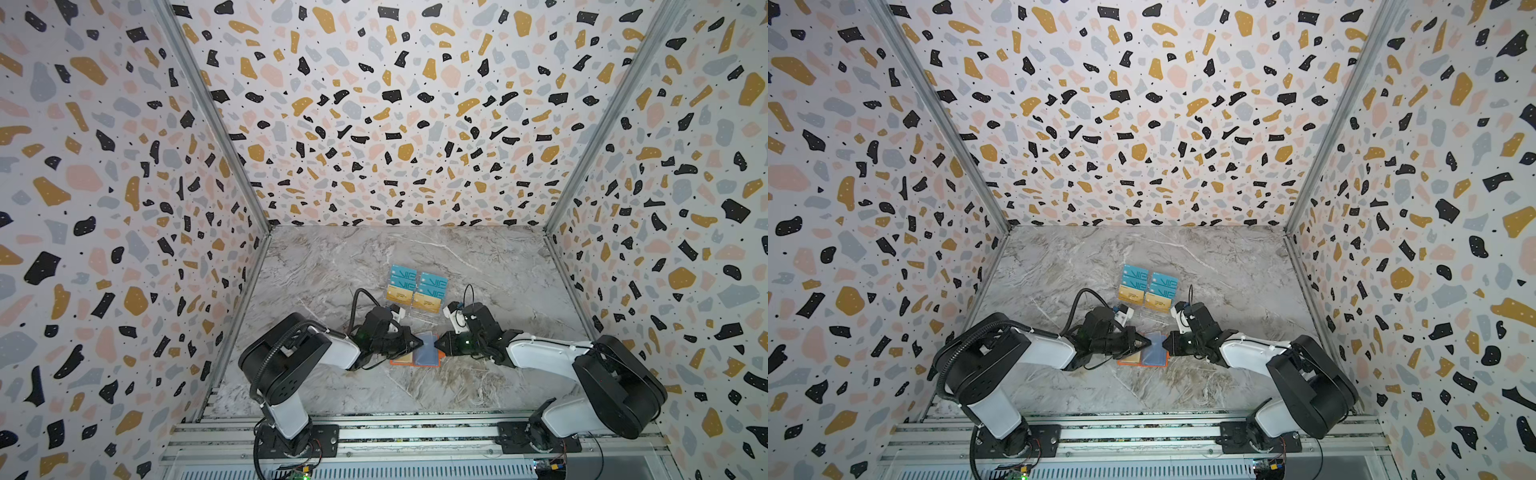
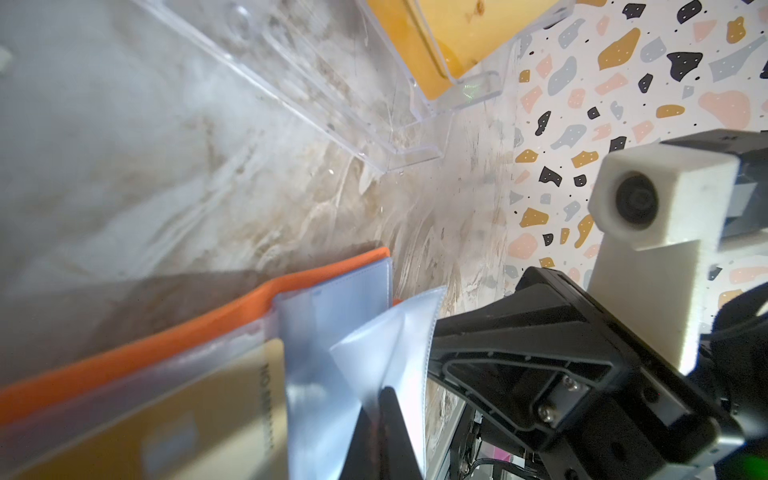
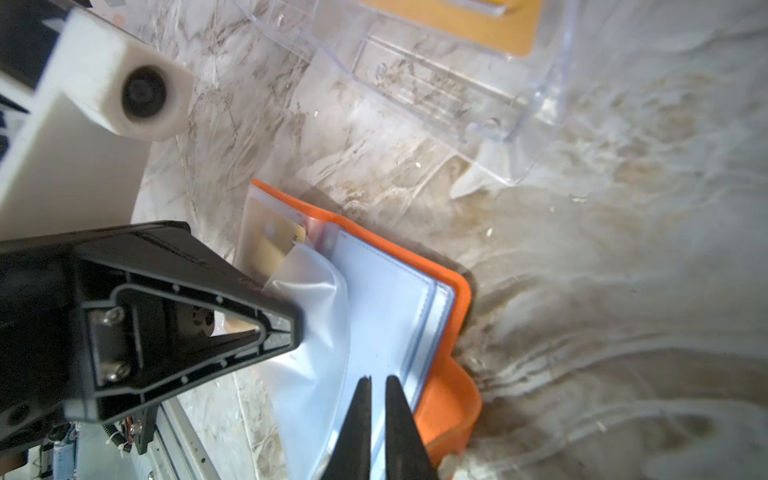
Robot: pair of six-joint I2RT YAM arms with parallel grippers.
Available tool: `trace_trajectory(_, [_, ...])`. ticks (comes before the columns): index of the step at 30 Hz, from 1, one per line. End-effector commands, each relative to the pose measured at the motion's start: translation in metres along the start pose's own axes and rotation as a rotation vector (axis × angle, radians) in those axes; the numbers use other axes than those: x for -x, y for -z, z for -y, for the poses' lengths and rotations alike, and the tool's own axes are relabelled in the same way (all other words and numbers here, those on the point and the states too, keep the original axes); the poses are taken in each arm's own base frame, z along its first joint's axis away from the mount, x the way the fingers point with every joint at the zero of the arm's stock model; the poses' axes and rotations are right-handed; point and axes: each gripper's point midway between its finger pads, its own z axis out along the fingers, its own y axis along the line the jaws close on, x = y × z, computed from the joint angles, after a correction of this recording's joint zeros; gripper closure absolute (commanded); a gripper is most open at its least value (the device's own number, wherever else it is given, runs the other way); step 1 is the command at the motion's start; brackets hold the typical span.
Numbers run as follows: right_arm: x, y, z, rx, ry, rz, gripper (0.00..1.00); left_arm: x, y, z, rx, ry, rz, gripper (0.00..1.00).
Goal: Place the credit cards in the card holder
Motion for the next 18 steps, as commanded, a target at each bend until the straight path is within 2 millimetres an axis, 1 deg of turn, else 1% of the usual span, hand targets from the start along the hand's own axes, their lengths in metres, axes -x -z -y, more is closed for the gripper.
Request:
trace_trajectory(1, [0.000,-0.002,-0.008,0.054,0.012,-0.008,0.88,0.000,0.004,0.006,-0.025,-0.033,0.003,1.00])
trace_trajectory(6, [-0.001,-0.004,-0.016,0.108,0.012,-0.009,0.88,-0.003,0.003,0.003,-0.024,-0.029,-0.006,0.98])
trace_trajectory(10, [-0.002,-0.007,-0.023,0.154,0.013,-0.021,0.88,-0.004,0.002,0.001,-0.031,-0.016,-0.009,0.94])
trace_trajectory(13, [-0.004,-0.009,-0.027,0.177,0.009,-0.034,0.88,-0.004,0.004,0.002,-0.031,-0.015,-0.007,0.81])
trace_trajectory(15, [-0.004,-0.009,-0.028,0.181,0.009,-0.036,0.88,-0.003,0.007,0.003,-0.022,-0.020,0.002,0.74])
trace_trajectory(18, [-0.003,-0.008,-0.028,0.180,0.013,-0.042,0.87,-0.001,0.011,0.006,-0.011,-0.025,0.016,0.57])
